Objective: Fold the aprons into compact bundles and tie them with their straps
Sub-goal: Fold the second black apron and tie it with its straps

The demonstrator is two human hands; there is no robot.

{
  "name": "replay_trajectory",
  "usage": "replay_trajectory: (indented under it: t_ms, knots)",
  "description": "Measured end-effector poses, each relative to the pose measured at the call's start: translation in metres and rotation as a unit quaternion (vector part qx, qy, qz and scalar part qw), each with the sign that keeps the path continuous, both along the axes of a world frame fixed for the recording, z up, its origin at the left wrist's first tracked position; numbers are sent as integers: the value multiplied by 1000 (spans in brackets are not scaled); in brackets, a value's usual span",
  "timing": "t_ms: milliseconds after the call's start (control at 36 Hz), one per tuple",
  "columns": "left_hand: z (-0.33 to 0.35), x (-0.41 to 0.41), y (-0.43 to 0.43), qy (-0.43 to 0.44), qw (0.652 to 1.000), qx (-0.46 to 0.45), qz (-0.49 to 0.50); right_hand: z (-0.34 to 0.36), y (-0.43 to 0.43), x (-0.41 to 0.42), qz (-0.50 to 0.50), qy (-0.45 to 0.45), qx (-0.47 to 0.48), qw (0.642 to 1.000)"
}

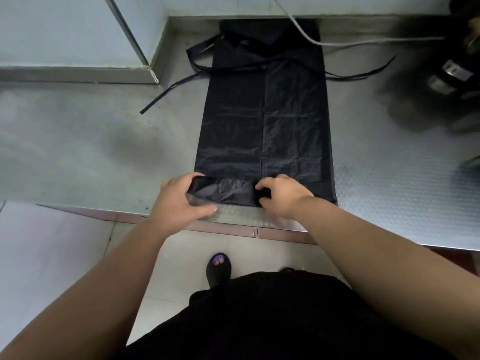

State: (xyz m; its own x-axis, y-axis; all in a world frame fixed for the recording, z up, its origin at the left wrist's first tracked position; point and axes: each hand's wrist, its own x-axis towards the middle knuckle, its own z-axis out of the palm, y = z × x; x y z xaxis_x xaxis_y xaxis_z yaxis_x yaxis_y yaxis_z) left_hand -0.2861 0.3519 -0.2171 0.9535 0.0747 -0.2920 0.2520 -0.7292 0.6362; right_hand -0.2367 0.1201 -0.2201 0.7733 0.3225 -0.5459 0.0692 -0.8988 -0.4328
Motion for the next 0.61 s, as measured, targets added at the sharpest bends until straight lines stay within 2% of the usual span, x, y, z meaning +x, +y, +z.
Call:
replay_trajectory:
  t_ms: [83, 194, 278, 389, 444, 500, 556, 611]
  knots:
    - [0, 8, 2, 30, 999, -42, 1, 0, 0, 0, -17, 7, 2, 1000]
    - [-12, 20, 11, 46, 997, -34, 48, -1, 1, -1, -31, 11, 0, 999]
    - [-19, 25, 17, 81, 994, 59, 40, -3, 1, -2, -42, 11, -5, 999]
    - [-18, 25, 11, 86, 984, 147, 45, -7, 2, -3, -51, 9, 0, 999]
    - [-15, 19, 1, 40, 974, 221, 43, -7, 1, -5, -51, 1, 1, 999]
    - [-16, 12, -5, -71, 961, 267, 12, -6, 1, -8, -44, -13, 0, 999]
    - [-20, 10, -7, -161, 952, 244, -87, -3, 2, -12, -38, -30, -4, 999]
    - [-24, 12, -7, -178, 931, 212, -237, -1, 2, -16, -5, -55, -32, 998]
